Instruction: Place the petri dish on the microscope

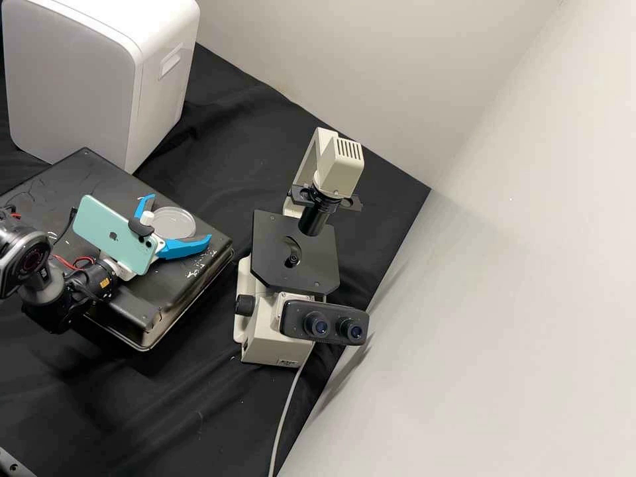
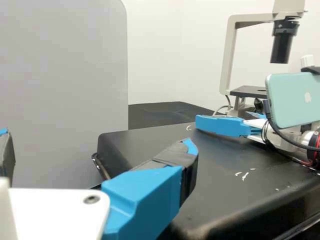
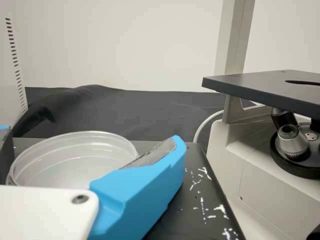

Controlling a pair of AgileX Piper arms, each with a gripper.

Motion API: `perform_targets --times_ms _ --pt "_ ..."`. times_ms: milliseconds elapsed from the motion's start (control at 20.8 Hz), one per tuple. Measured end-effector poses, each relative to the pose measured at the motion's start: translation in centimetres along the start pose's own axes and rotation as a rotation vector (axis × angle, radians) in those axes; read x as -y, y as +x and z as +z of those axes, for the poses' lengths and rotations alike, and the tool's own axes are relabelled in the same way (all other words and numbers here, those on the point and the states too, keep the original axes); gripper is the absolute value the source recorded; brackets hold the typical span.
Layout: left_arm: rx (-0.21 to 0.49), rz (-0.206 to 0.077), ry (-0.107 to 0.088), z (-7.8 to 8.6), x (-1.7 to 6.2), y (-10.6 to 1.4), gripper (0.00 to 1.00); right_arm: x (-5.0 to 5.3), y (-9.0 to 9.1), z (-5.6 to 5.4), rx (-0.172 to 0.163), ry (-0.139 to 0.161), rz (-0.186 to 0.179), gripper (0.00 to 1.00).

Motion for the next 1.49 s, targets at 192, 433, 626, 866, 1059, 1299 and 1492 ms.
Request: perform_targets --times_ms 192,433,626,866,1059,1299,1492 --pt "-0.002 0.0 0.0 0.0 -0.01 0.0 1.0 0.0 0.0 0.0 0.0 0.0 0.0 0.0" --pt "-0.002 0.0 0.0 0.0 -0.01 0.0 1.0 0.0 0.0 0.0 0.0 0.0 0.0 0.0" --pt "-0.002 0.0 0.0 0.0 -0.01 0.0 1.0 -0.2 0.2 0.1 0.001 0.027 0.008 0.0" --pt "-0.002 0.0 0.0 0.0 -0.01 0.0 1.0 -0.4 0.3 0.3 0.007 0.056 0.005 0.0" --pt "-0.002 0.0 0.0 0.0 -0.01 0.0 1.0 -0.4 0.3 0.3 0.008 0.058 0.006 0.0" --pt "-0.002 0.0 0.0 0.0 -0.01 0.0 1.0 -2.0 -0.2 0.4 0.0 0.072 0.029 0.0" --pt "-0.002 0.0 0.0 0.0 -0.01 0.0 1.0 -3.3 -1.3 0.7 0.026 0.104 0.032 0.0"
